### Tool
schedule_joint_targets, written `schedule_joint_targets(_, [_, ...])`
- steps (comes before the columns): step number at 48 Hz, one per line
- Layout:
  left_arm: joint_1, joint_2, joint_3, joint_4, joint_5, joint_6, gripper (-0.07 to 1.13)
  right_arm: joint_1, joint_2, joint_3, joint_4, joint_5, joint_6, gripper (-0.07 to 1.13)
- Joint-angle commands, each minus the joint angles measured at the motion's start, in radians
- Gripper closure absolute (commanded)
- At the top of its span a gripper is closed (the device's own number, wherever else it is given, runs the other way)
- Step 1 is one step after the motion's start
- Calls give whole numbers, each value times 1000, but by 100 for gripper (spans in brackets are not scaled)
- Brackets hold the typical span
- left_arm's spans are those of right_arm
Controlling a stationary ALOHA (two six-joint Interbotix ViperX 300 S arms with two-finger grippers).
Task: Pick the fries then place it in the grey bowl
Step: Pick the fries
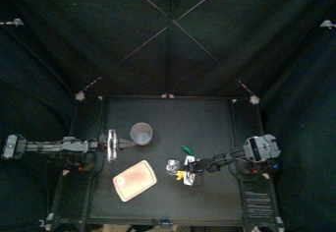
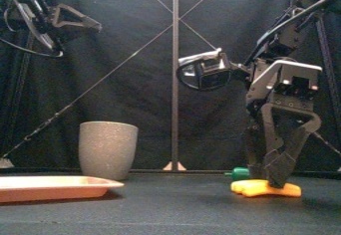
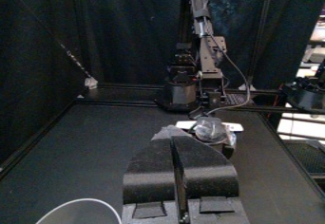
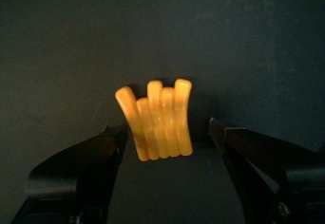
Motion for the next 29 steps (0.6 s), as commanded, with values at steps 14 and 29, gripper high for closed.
schedule_joint_targets(14, [3,2,-14,0,-6,-3,105,25,11,-14,-26,0,43,7])
schedule_joint_targets(29, [3,3,-12,-11,-6,-3,105,28,11,-25,-25,0,41,39])
